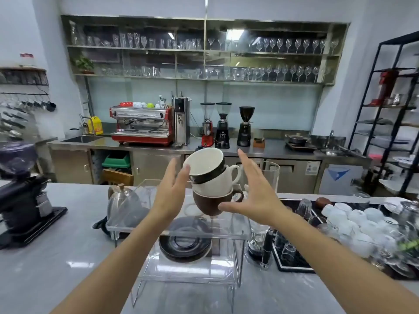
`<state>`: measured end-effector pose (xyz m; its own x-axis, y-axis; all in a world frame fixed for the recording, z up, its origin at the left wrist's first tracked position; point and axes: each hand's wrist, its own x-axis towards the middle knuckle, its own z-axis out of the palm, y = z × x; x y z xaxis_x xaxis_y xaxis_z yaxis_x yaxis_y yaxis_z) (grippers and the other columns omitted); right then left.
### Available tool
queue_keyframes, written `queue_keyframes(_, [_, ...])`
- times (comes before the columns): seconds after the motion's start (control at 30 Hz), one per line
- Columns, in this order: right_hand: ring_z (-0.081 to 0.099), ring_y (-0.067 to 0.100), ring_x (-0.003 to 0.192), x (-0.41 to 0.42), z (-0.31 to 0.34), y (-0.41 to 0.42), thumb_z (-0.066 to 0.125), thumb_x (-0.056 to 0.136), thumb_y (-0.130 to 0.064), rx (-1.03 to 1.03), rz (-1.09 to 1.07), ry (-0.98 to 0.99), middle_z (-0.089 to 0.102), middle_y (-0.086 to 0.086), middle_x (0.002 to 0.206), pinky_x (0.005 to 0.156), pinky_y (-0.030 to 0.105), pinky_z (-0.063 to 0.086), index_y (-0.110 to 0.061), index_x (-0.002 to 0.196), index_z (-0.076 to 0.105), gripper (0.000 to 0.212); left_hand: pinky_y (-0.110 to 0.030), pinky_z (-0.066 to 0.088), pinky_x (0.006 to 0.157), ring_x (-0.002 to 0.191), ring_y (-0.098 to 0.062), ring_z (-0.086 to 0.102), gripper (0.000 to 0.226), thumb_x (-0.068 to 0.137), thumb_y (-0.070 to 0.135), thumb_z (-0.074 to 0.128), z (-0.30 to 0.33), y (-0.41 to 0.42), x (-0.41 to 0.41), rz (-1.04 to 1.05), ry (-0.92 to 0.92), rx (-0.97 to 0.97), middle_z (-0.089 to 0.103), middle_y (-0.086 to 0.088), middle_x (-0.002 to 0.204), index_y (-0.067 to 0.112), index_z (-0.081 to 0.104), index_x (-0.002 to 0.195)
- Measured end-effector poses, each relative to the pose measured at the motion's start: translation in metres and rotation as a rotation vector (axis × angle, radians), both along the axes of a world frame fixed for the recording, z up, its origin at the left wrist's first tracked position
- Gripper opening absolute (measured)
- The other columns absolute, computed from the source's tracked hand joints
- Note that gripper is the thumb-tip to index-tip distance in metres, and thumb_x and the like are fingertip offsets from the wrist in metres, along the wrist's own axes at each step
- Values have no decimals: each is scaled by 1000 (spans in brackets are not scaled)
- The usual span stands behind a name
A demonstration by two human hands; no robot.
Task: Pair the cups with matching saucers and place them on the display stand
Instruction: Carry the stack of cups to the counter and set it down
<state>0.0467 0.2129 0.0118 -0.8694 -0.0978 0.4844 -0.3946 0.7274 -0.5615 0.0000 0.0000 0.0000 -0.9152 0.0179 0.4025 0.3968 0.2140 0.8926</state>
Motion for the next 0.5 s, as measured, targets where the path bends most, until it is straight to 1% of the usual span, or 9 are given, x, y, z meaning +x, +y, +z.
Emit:
queue_keyframes(0.07, [24,-7,128,-5,-1,-1,92,57,-51,-12,28,-1,18,-17,161,110,32,26,-50,155,-3,137,-35,37,105,135,-21,46,45,104,57,33,1,5,-9,-64,-127,174,54,4,145,32,52,136])
queue_keyframes(0.1, [27,-14,122,-7,-3,-1,92,56,-50,-7,39,-24,19,-18,161,107,30,25,-48,156,-3,138,-36,38,101,129,-20,51,44,103,58,33,0,7,-14,-92,-193,247,59,3,138,32,56,130])
queue_keyframes(0.17, [33,-34,104,-16,-11,1,93,56,-49,-20,59,-33,20,-17,160,101,28,29,-45,157,-2,138,-40,40,104,124,-18,56,54,103,60,33,0,13,-18,-159,-295,343,61,-1,139,26,57,137])
queue_keyframes(0.2, [30,-40,101,-19,-12,0,93,56,-48,-28,50,-34,21,-16,159,99,28,29,-43,158,-1,139,-43,42,107,125,-19,57,57,102,62,33,2,16,-19,-189,-327,367,61,-2,139,25,56,139])
queue_keyframes(0.23, [30,-40,100,-21,-14,-1,93,56,-47,-33,41,-42,22,-16,158,98,28,30,-42,158,-1,139,-44,44,107,125,-20,57,58,101,64,33,0,17,-21,-214,-356,387,63,-3,138,26,57,137])
queue_keyframes(0.3, [37,-22,100,-25,-16,-1,94,54,-47,-16,17,-56,23,-16,155,99,28,32,-42,158,-1,141,-42,49,97,120,-18,59,57,99,69,31,4,22,-23,-237,-412,445,65,-2,134,30,63,125])
queue_keyframes(0.37, [43,1,116,-28,-16,-3,94,50,-50,13,-5,-75,22,-15,154,104,35,40,-43,157,-3,145,-41,50,90,117,-18,59,62,95,76,28,3,27,-29,-255,-488,498,67,1,130,33,68,114])
queue_keyframes(0.43, [51,19,125,-31,-16,-5,94,47,-52,50,-29,-87,19,-9,157,107,49,45,-45,156,-6,148,-44,51,95,120,-23,59,73,90,82,24,3,29,-34,-244,-550,534,68,0,129,32,69,118])
queue_keyframes(0.5, [48,28,131,-34,-16,-6,93,45,-52,83,-43,-88,17,-3,157,107,55,44,-48,154,-7,148,-42,51,91,118,-26,60,80,87,85,23,5,32,-37,-212,-597,578,72,-2,124,30,72,116])
